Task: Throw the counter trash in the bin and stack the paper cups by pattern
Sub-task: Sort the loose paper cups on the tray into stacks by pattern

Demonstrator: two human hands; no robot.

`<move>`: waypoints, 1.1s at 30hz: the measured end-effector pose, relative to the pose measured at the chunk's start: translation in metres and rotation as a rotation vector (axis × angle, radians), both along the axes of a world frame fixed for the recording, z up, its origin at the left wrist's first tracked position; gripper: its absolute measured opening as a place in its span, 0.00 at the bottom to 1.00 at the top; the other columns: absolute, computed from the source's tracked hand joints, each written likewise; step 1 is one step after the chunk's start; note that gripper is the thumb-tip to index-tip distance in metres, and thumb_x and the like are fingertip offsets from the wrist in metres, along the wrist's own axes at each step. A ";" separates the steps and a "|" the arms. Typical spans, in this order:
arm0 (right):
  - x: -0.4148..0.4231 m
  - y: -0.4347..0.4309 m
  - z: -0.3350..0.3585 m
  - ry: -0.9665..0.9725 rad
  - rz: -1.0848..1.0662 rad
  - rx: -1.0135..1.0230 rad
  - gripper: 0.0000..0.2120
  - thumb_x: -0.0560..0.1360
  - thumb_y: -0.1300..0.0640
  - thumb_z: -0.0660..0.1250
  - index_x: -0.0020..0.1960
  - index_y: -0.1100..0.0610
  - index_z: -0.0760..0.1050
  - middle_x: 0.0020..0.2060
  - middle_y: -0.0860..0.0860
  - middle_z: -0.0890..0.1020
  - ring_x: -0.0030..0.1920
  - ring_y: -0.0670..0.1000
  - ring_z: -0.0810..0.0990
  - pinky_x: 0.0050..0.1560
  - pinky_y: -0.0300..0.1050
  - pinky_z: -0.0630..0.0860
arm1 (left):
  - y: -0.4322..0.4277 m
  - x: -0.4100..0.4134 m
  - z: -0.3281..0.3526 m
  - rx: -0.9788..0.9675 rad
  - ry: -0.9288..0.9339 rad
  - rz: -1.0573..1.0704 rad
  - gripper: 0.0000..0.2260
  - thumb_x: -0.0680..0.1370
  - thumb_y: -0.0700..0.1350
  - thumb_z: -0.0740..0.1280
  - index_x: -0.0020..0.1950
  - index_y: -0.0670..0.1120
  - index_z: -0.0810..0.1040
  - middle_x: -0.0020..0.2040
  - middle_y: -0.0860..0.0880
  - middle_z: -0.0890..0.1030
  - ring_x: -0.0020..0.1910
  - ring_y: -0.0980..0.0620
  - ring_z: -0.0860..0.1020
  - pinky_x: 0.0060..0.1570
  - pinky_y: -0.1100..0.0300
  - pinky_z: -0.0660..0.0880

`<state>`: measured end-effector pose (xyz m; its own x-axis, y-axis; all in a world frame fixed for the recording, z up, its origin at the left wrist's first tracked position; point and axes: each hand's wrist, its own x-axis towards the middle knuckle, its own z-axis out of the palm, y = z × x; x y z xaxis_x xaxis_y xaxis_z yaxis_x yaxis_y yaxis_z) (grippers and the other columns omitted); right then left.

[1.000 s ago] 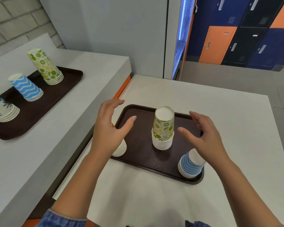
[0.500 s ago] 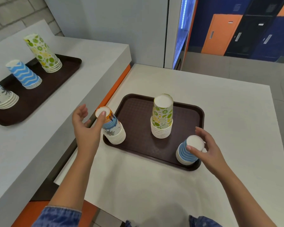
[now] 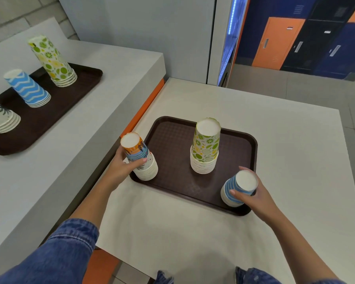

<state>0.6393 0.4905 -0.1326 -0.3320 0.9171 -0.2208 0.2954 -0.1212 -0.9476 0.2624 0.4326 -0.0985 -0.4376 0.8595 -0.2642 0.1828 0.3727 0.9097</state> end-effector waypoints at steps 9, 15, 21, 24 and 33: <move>-0.003 0.003 -0.013 -0.053 -0.009 -0.040 0.35 0.59 0.52 0.77 0.65 0.52 0.71 0.55 0.46 0.80 0.50 0.33 0.78 0.48 0.25 0.72 | 0.012 0.002 -0.011 -0.017 -0.012 -0.035 0.31 0.69 0.44 0.76 0.70 0.48 0.69 0.62 0.51 0.76 0.59 0.54 0.75 0.59 0.59 0.73; -0.017 0.009 -0.021 -0.099 -0.014 -0.056 0.32 0.63 0.56 0.80 0.63 0.48 0.70 0.55 0.44 0.80 0.52 0.33 0.77 0.50 0.31 0.72 | 0.012 0.021 -0.019 0.081 -0.006 0.013 0.30 0.67 0.45 0.78 0.66 0.49 0.72 0.60 0.53 0.79 0.58 0.55 0.77 0.57 0.61 0.75; -0.043 0.010 -0.022 -0.128 0.064 -0.006 0.35 0.62 0.49 0.80 0.65 0.44 0.68 0.59 0.44 0.77 0.59 0.39 0.75 0.56 0.34 0.71 | 0.010 0.029 -0.024 0.078 0.039 -0.052 0.32 0.66 0.46 0.78 0.66 0.51 0.70 0.61 0.53 0.76 0.59 0.55 0.76 0.52 0.68 0.75; -0.060 0.006 -0.017 -0.169 0.100 0.065 0.31 0.63 0.48 0.79 0.58 0.34 0.66 0.58 0.42 0.73 0.59 0.39 0.73 0.59 0.38 0.70 | 0.009 0.028 -0.025 0.071 0.060 -0.081 0.33 0.65 0.46 0.79 0.65 0.54 0.68 0.63 0.52 0.74 0.60 0.55 0.75 0.55 0.64 0.76; -0.047 0.016 -0.001 -0.608 0.389 0.180 0.51 0.58 0.37 0.73 0.75 0.52 0.57 0.70 0.48 0.66 0.70 0.48 0.65 0.69 0.44 0.65 | -0.031 0.063 0.018 0.567 0.504 0.258 0.28 0.69 0.52 0.71 0.66 0.45 0.69 0.63 0.53 0.68 0.64 0.50 0.69 0.60 0.58 0.70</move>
<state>0.5920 0.5069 -0.1336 -0.5072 0.7975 -0.3267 0.7639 0.2405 -0.5988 0.3250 0.4020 -0.0803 -0.5912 0.6590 0.4650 0.5932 -0.0353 0.8043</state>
